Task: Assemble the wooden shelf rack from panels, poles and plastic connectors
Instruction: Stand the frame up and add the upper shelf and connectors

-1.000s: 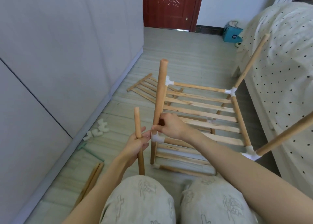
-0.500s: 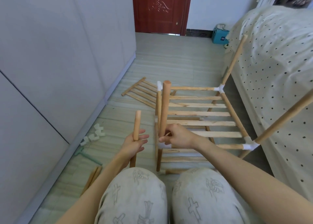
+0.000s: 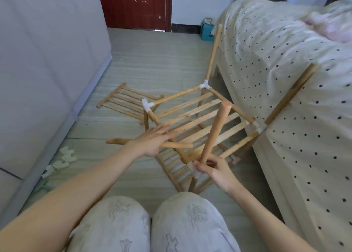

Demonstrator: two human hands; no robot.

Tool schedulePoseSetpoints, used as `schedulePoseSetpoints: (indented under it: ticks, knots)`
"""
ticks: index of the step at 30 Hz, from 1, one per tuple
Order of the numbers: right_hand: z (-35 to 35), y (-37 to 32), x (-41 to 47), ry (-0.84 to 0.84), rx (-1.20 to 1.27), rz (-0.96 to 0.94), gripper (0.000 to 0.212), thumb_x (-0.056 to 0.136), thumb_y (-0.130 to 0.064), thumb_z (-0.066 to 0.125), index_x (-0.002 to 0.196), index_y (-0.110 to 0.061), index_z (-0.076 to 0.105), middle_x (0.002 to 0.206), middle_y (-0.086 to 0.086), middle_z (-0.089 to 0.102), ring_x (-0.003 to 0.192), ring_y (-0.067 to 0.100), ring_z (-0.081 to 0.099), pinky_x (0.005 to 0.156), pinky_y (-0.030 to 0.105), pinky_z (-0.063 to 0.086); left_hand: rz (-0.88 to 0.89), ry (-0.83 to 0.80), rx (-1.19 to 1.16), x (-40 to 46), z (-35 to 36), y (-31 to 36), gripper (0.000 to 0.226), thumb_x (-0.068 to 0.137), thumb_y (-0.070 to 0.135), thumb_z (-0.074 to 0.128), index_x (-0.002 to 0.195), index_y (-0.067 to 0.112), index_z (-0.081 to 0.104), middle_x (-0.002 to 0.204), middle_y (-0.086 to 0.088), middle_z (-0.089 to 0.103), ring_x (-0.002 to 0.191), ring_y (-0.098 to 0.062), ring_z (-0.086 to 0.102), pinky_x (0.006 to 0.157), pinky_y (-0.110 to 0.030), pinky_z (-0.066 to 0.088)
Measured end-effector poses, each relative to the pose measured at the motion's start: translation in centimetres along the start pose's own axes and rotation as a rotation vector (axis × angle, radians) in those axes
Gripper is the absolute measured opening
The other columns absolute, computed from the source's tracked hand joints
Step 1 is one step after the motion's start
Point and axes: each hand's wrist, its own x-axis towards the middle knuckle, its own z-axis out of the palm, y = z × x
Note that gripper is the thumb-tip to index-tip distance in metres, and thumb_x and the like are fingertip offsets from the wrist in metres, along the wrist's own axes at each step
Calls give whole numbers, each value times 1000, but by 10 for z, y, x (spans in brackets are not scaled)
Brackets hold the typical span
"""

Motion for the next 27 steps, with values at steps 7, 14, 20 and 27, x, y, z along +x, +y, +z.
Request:
schedulePoseSetpoints:
  ticks: [7,14,20,27]
  knots:
    - [-9,7,5,-82,-171,-71,34,88,-34,61,84,-1,66,79,21,63,73,35,55,71,45,45,-2,-53,45,18,17,-2,81,81,-12,39,146,33,20,157,3,6,145,-20,-12,116,-45,0]
    - [-24,9,10,-207,-293,-41,24,95,-26,52,105,-10,66,103,11,67,99,23,61,91,37,47,-101,81,0,1,28,3,61,84,4,46,135,37,38,138,3,31,137,-21,13,112,-55,14]
    - [-38,25,31,12,-298,45,23,98,-23,47,106,-8,62,106,8,66,103,23,59,94,38,44,-132,53,-129,-18,28,0,68,83,1,42,138,39,35,120,9,40,119,-17,35,103,-48,27]
    - [-33,39,60,352,-221,13,26,95,-26,51,91,-2,62,71,2,55,64,10,50,55,16,38,-117,-33,-168,-47,52,-5,90,81,-9,37,146,45,6,156,19,6,144,-13,3,116,-50,8]
